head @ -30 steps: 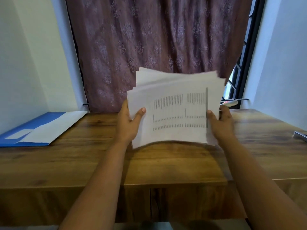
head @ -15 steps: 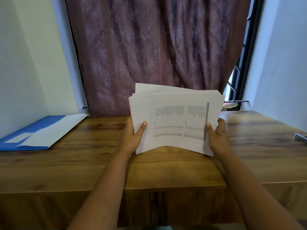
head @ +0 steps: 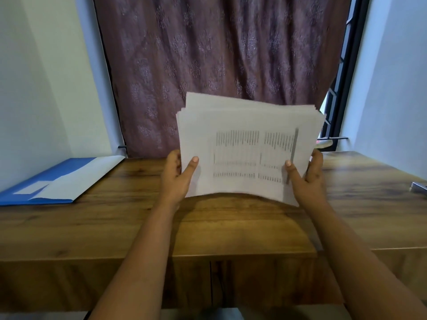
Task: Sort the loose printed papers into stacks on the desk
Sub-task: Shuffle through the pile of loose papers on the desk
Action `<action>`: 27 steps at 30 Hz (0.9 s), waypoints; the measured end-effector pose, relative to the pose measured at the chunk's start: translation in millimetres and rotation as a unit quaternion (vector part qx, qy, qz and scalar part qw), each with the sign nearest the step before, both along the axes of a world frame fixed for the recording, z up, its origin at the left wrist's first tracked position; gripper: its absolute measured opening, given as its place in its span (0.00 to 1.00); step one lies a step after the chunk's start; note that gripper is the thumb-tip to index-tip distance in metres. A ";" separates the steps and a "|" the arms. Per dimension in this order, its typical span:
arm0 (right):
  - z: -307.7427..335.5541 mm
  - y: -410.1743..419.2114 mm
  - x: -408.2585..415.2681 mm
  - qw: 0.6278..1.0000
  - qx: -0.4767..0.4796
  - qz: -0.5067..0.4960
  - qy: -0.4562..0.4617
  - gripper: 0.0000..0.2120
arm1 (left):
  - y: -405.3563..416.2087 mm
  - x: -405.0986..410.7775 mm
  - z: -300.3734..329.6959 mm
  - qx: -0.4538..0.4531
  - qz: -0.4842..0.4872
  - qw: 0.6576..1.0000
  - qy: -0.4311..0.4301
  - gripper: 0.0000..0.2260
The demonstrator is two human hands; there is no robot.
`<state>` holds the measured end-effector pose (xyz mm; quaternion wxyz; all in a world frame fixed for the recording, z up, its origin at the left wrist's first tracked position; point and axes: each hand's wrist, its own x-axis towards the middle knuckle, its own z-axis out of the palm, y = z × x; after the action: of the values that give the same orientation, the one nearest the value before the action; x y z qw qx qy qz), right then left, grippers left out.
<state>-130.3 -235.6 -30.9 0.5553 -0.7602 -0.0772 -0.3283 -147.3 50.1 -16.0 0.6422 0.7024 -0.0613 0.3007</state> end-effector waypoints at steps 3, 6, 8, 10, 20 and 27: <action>-11.8 -0.9 -0.3 0.997 0.049 0.031 0.053 0.25 | 5.5 -0.8 -3.1 -0.058 0.011 0.998 -0.032 0.20; -22.9 -1.4 7.1 0.989 0.084 0.073 0.099 0.25 | 4.1 -1.3 -4.5 -0.020 0.011 1.000 -0.020 0.20; -28.9 -3.9 12.7 0.983 0.092 0.090 0.129 0.23 | 3.1 0.2 -9.0 0.003 -0.002 1.000 0.002 0.20; -34.2 -6.2 16.1 0.978 0.105 0.106 0.146 0.22 | 2.0 1.5 -13.5 0.018 0.007 1.000 0.017 0.22; 35.3 -6.4 11.7 0.981 -0.065 0.115 0.140 0.19 | -33.0 3.5 32.3 0.504 0.259 0.816 -0.116 0.51; 93.0 -7.7 1.8 0.954 -0.259 0.090 0.119 0.15 | -43.0 16.4 118.9 0.480 0.018 0.877 0.001 0.41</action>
<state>-128.6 -243.3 62.1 0.3713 -0.9016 -0.1611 -0.1530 -131.0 7.1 102.9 0.2204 0.9258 -0.1847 0.2452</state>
